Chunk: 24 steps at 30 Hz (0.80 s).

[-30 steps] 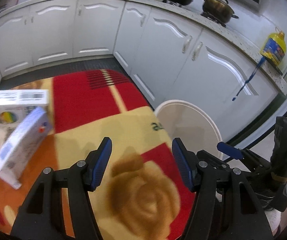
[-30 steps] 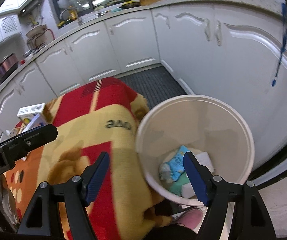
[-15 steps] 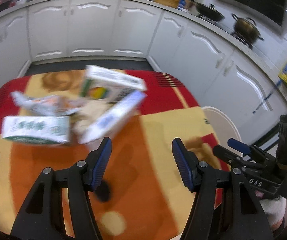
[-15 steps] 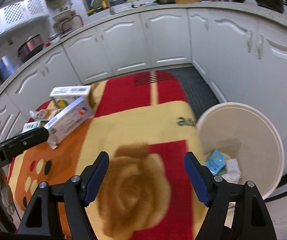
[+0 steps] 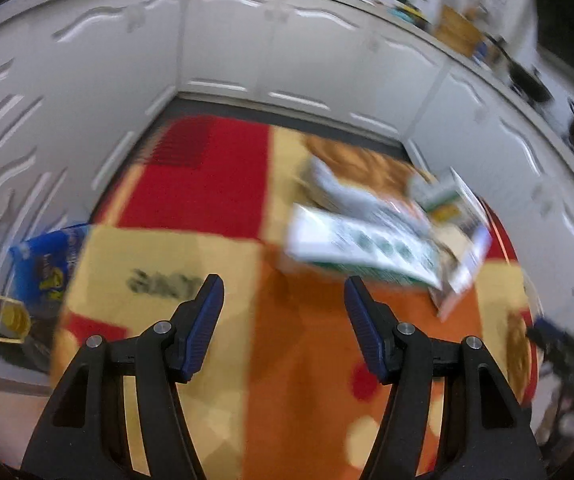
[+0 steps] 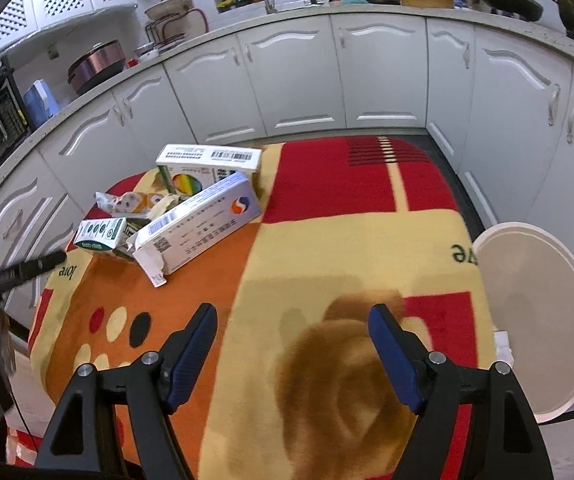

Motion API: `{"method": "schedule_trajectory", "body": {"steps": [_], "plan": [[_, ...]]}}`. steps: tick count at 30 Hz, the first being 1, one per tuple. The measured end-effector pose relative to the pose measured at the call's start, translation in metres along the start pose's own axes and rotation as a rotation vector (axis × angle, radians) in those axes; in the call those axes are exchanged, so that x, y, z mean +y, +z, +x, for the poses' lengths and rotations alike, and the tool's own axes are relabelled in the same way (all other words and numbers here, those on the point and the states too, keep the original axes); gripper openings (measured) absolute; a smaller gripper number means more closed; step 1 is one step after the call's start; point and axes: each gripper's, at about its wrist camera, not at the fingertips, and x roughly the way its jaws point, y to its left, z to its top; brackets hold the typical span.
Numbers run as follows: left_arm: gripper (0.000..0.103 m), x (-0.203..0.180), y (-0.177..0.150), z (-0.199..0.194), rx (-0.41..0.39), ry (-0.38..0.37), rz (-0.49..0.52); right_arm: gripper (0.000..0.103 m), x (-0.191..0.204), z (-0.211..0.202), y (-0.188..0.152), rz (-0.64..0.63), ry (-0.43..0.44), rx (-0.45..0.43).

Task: Collect trash
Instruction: 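Move both grippers back from the bin to the table, then grasp the white milk carton with the left gripper while the right gripper grasps the medicine box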

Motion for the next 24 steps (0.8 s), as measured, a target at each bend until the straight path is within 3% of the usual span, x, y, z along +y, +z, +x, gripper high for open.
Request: {"method": "schedule_trajectory", "body": {"steps": [5, 10, 13, 24], "plan": [[0.061, 0.028, 0.032, 0.023, -0.026, 0.086, -0.047, 0.076, 0.008, 0.003, -0.001, -0.016, 0.003, 0.012], [0.061, 0.04, 0.04, 0.065, 0.04, 0.15, -0.058, 0.076, 0.014, 0.0, -0.003, -0.031, 0.002, 0.012], [0.061, 0.032, 0.032, 0.077, 0.081, 0.118, -0.028, 0.076, 0.015, 0.0, -0.003, -0.032, 0.002, 0.015], [0.061, -0.018, -0.03, 0.037, 0.155, -0.088, 0.101, 0.076, 0.014, 0.008, 0.003, -0.014, 0.022, 0.022]]}}
